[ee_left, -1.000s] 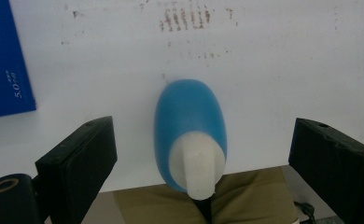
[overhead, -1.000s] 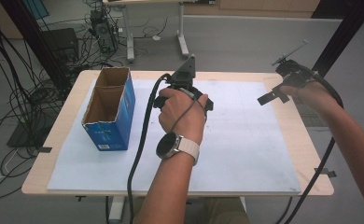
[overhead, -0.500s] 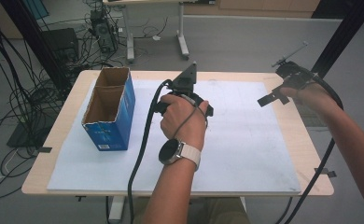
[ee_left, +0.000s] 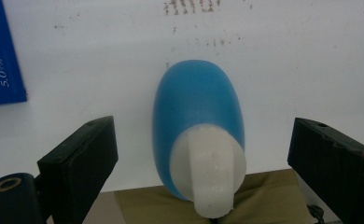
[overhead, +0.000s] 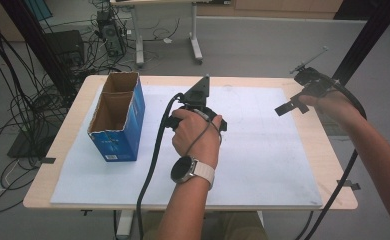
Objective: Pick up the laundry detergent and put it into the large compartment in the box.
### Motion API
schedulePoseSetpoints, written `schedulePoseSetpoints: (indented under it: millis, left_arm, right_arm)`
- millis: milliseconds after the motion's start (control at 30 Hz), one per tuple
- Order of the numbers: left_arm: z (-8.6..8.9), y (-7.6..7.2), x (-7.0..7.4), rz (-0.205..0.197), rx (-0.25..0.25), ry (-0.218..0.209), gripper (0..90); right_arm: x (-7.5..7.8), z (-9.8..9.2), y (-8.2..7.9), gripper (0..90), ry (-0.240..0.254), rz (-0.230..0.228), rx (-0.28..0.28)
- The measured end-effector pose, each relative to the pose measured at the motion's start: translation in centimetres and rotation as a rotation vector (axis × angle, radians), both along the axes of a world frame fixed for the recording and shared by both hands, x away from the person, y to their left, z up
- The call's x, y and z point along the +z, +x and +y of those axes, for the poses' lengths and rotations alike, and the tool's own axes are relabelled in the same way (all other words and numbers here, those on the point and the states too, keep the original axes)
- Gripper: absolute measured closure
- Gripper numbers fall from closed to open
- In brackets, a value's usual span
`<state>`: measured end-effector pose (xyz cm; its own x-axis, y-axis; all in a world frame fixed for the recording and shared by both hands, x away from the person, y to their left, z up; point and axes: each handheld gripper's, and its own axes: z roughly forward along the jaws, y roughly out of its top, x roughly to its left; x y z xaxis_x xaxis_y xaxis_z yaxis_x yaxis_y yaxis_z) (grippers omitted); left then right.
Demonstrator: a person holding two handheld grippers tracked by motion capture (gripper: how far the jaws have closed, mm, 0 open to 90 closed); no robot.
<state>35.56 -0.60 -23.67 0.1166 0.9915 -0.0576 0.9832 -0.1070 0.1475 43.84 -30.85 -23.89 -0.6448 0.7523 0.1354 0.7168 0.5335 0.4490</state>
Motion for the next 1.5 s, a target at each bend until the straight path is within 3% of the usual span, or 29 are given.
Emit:
schedulePoseSetpoints:
  millis: [567, 1500]
  left_arm:
    - [0.1, 0.0, -1.1, 0.005, 0.005, -0.003, 8.7]
    - [-0.1, 0.0, -1.2, 0.006, -0.002, -0.014, 8.8]
  right_arm:
    - [-0.1, -0.2, -0.3, 9.0, 0.001, 0.000, -0.003]
    - [-0.2, -0.3, -0.3, 9.0, 0.004, 0.002, -0.006]
